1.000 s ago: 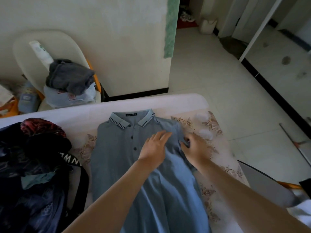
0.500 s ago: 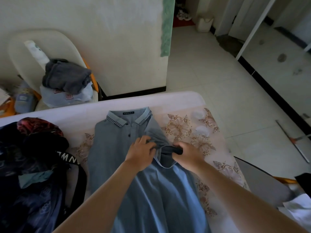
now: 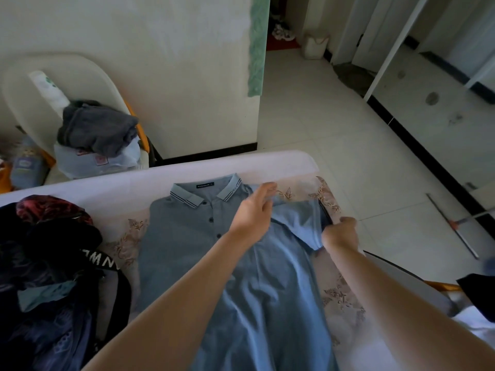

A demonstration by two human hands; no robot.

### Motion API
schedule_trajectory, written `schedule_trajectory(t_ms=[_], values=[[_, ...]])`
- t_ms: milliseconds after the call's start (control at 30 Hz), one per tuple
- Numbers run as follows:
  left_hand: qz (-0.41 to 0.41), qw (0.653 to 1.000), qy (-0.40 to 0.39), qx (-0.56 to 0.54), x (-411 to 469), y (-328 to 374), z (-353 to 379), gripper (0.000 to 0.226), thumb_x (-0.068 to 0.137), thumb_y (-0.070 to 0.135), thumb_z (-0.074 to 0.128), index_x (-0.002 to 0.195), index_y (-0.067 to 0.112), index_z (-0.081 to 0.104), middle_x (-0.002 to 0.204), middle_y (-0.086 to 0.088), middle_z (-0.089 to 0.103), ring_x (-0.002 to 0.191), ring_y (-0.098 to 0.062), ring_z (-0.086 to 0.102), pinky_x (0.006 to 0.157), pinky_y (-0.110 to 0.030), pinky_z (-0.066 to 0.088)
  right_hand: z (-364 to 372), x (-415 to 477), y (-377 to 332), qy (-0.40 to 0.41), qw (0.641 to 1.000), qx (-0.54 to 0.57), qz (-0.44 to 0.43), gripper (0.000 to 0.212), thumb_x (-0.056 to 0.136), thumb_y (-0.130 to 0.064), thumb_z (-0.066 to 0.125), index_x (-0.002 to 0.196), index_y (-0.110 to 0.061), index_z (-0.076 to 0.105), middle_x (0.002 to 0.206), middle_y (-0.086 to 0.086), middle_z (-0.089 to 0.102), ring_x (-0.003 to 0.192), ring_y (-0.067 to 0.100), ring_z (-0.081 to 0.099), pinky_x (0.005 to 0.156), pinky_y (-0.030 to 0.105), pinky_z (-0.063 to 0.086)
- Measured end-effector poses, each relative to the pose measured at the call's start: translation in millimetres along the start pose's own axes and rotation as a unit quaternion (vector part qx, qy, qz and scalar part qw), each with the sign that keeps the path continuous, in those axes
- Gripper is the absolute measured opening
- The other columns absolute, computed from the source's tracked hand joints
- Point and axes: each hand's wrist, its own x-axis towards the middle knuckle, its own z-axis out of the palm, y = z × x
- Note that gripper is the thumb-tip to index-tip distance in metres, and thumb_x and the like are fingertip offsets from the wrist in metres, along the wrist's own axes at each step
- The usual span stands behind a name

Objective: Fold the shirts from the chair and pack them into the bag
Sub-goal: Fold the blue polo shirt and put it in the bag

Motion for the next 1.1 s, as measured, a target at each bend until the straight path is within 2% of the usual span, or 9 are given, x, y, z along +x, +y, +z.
schedule_trajectory(t_ms=[67, 167, 267, 333, 433, 567, 733, 867, 1100], values=[[-0.001, 0.996, 0.004, 0.087, -5.9, -25.4, 4.1, 0.041, 0.103, 0.015, 0.034, 0.138, 0.032, 0.046, 0.137, 0.01, 0.055, 0.099, -0.009, 0.062, 0.075, -0.024, 0.049, 3.7, -0.1, 9.8, 0.037, 0.994, -0.094, -0.042, 0.058, 0.089, -0.003, 0.051, 0.144, -0.008, 0.033, 0.136, 0.021, 0.048, 0.119, 0.04, 0.05, 0.099, 0.05, 0.045], [0.004, 0.951, -0.005, 0.311, -20.0, -72.6, 12.4, 0.039, 0.1, 0.02, 0.042, 0.137, 0.028, 0.049, 0.14, 0.003, 0.049, 0.129, -0.02, 0.043, 0.106, -0.034, 0.032, 21.2, -19.8, 18.2, 0.113, 0.93, -0.156, -0.315, 0.059, 0.084, 0.0, 0.054, 0.14, -0.015, 0.04, 0.139, 0.012, 0.045, 0.127, 0.031, 0.044, 0.104, 0.047, 0.042], [-0.052, 0.909, -0.094, 0.403, -36.2, -103.7, 17.3, 0.055, 0.1, 0.043, 0.041, 0.151, 0.028, 0.028, 0.161, -0.006, 0.015, 0.149, -0.029, 0.009, 0.12, -0.044, 0.01, 47.1, -37.7, 23.6, -0.09, 0.828, -0.252, -0.494, 0.054, 0.095, -0.012, 0.051, 0.146, -0.021, 0.039, 0.154, 0.007, 0.035, 0.141, 0.025, 0.035, 0.115, 0.046, 0.034], [-0.044, 0.905, -0.14, 0.399, -43.6, -115.0, 19.0, 0.067, 0.1, 0.05, 0.037, 0.157, 0.029, 0.01, 0.165, -0.004, -0.006, 0.151, -0.028, -0.01, 0.122, -0.046, -0.003, 60.4, -40.8, 29.6, -0.231, 0.763, -0.361, -0.484, 0.062, 0.103, -0.037, 0.043, 0.158, -0.028, 0.016, 0.167, 0.003, 0.005, 0.153, 0.021, 0.007, 0.121, 0.042, 0.013], [-0.008, 0.946, -0.097, 0.309, -48.5, -121.9, 7.4, 0.061, 0.102, 0.038, 0.043, 0.156, 0.025, 0.019, 0.165, -0.002, 0.012, 0.152, -0.02, 0.004, 0.123, -0.036, -0.001, 61.8, -21.9, 32.7, -0.231, 0.749, -0.446, -0.433, 0.069, 0.103, -0.053, 0.028, 0.159, -0.029, -0.005, 0.165, -0.002, -0.017, 0.152, 0.016, -0.012, 0.123, 0.041, 0.0], [0.012, 0.944, 0.067, 0.323, -59.5, -137.8, -30.3, 0.048, 0.098, 0.015, 0.047, 0.145, 0.017, 0.045, 0.152, -0.007, 0.041, 0.143, -0.029, 0.032, 0.118, -0.041, 0.022, 56.5, -14.9, 21.4, -0.16, 0.741, -0.513, -0.402, 0.068, 0.099, -0.054, 0.031, 0.158, -0.026, 0.011, 0.167, 0.004, -0.002, 0.153, 0.025, 0.002, 0.121, 0.054, 0.001], [-0.184, 0.904, 0.209, 0.324, -78.6, -151.1, -74.2, 0.06, 0.095, 0.022, 0.054, 0.149, 0.015, 0.031, 0.159, -0.013, 0.02, 0.147, -0.034, 0.013, 0.117, -0.048, 0.018, 96.7, -62.9, -7.1, -0.107, 0.73, -0.473, -0.482, 0.058, 0.081, -0.026, 0.059, 0.137, -0.012, 0.05, 0.147, 0.021, 0.04, 0.136, 0.04, 0.036, 0.11, 0.056, 0.031], [-0.285, 0.914, 0.208, 0.2, -90.6, -172.6, -98.4, 0.073, 0.08, 0.032, 0.066, 0.144, 0.014, 0.036, 0.142, -0.017, 0.043, 0.131, -0.037, 0.041, 0.107, -0.048, 0.038, 140.9, -114.5, -18.2, -0.203, 0.677, -0.361, -0.609, 0.066, 0.075, -0.012, 0.064, 0.139, -0.012, 0.051, 0.15, 0.019, 0.039, 0.137, 0.039, 0.04, 0.105, 0.051, 0.04], [-0.017, 0.958, 0.189, 0.213, -101.0, -151.6, -102.5, 0.047, 0.078, 0.005, 0.058, 0.123, 0.017, 0.065, 0.111, -0.008, 0.066, 0.098, -0.032, 0.062, 0.075, -0.038, 0.054, 170.6, -157.5, -76.5, -0.204, 0.614, -0.363, -0.67, 0.088, 0.088, 0.007, 0.048, 0.16, -0.021, 0.006, 0.167, 0.004, -0.006, 0.153, 0.026, 0.007, 0.119, 0.045, 0.022]])
